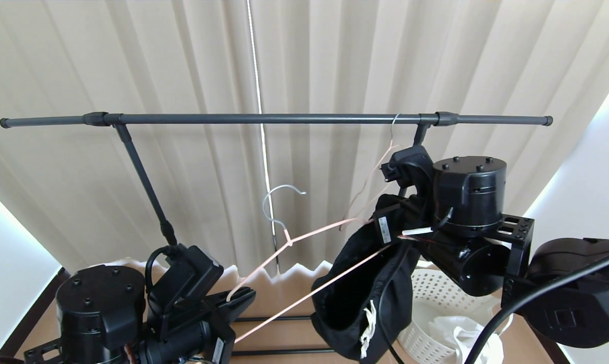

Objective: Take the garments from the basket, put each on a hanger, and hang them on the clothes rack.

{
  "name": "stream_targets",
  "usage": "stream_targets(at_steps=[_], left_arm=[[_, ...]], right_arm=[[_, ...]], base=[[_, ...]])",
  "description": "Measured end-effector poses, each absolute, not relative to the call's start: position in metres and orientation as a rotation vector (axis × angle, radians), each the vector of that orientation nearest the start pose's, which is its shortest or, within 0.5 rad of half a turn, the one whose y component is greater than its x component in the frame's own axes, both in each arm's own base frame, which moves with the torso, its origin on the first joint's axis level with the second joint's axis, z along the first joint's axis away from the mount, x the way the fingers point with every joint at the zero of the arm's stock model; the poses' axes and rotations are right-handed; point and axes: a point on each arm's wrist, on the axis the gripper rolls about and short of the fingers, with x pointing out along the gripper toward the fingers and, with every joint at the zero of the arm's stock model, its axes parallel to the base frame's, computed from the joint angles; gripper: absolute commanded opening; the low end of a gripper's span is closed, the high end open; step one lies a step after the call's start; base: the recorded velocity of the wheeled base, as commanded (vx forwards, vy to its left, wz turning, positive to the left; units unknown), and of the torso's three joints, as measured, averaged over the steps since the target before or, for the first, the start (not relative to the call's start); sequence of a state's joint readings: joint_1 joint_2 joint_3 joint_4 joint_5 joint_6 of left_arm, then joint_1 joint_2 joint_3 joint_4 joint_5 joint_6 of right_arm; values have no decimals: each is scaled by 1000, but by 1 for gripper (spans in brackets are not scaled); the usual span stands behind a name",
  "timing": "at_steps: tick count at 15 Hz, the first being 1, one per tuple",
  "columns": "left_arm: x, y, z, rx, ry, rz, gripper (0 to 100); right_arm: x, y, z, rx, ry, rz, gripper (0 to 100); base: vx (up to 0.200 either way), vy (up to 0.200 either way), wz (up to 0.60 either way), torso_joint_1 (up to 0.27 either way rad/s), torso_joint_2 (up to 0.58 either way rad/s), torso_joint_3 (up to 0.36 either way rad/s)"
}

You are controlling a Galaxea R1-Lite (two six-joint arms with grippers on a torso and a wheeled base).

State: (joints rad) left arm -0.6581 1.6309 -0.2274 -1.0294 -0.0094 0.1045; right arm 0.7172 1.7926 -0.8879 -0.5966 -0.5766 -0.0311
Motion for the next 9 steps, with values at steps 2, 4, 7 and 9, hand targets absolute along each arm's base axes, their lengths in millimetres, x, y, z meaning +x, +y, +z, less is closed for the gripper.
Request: stream_targets(at_steps=[2,4,7,9], left_arm=[[172,-133,103,218,320,-678,0],[172,-134,102,217,317,-680,0],[171,-134,102,218,318,-685,0],[171,-134,102,218,317,-686,0]], right_arm=[[249,213,173,-200,249,168,0],[241,221,175,-183,252,198,0],[224,233,183,-140,260,252,0],[214,242,188,-110,274,285,0]], base=[[0,0,0,0,0,0],[0,0,0,0,0,0],[0,0,0,0,0,0],[0,0,0,0,0,0]])
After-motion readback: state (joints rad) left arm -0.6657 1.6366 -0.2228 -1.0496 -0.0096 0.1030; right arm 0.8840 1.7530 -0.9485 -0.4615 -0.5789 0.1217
